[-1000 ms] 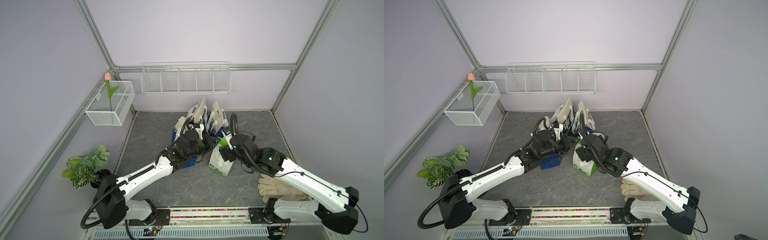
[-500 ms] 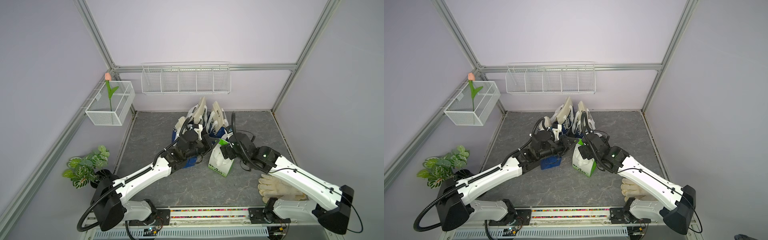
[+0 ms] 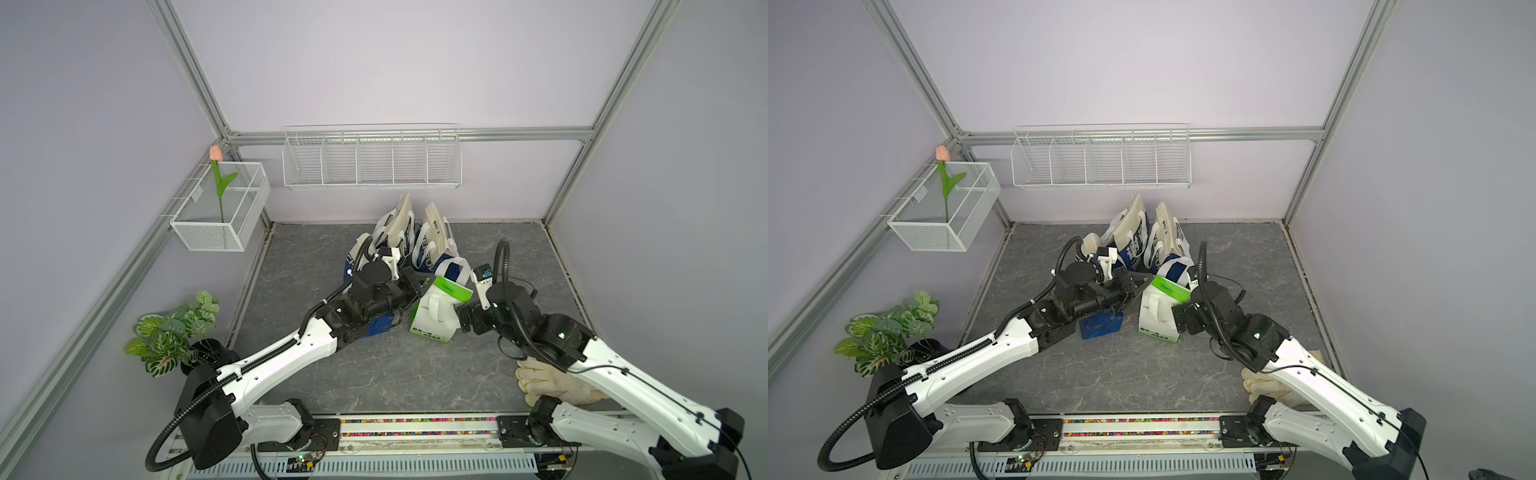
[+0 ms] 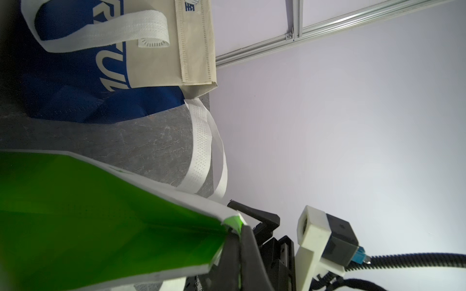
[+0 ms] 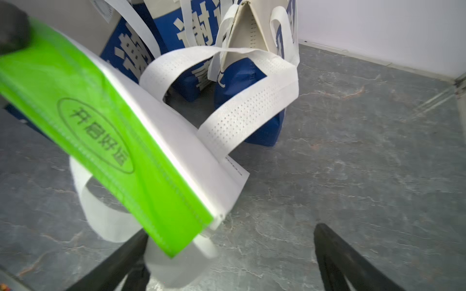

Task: Open the takeout bag
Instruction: Open the takeout bag at the center of the board.

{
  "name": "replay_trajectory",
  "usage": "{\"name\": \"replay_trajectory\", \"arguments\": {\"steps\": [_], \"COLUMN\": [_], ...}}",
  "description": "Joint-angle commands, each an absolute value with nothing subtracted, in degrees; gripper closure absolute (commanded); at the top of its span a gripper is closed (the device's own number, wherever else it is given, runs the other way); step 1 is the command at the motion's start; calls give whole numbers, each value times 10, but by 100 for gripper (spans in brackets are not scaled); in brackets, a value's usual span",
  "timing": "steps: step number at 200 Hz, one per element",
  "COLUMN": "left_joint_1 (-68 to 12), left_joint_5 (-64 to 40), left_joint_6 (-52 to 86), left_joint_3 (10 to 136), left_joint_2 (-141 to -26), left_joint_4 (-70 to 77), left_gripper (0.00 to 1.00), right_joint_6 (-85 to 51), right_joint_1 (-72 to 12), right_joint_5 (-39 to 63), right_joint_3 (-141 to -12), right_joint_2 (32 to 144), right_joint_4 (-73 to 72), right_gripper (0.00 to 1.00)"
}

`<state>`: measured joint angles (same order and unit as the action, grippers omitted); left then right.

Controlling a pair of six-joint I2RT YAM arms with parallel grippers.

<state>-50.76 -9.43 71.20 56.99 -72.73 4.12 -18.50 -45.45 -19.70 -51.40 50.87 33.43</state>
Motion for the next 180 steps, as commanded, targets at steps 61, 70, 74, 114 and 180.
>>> {"name": "replay_trajectory", "arguments": {"steps": [61, 70, 74, 114, 180], "left_joint_1": [-508, -508, -507, -507, -504], "left_joint_5": [-103, -103, -103, -110, -147], "left_joint_6": [721, 721, 721, 725, 723], "left_joint_3": [571, 570, 569, 564, 573], "left_joint_2": [-750, -751, -751, -762, -824], "left_joint_4": [105, 105, 105, 115, 187], "left_gripper": [100, 100, 100, 100, 87], "right_joint_6": [-274, -281, -283, -292, -280], "right_joint_1": [-359, -351, -349, -334, -335], "right_joint_5": [85, 96, 100, 139, 167], "right_joint_3": [-346, -335, -331, -303, -317], "right_joint_2": [461, 462, 462, 452, 449], "right_joint_4": [55, 31, 22, -45, 5], "right_gripper": [37, 45, 46, 67, 93]}}
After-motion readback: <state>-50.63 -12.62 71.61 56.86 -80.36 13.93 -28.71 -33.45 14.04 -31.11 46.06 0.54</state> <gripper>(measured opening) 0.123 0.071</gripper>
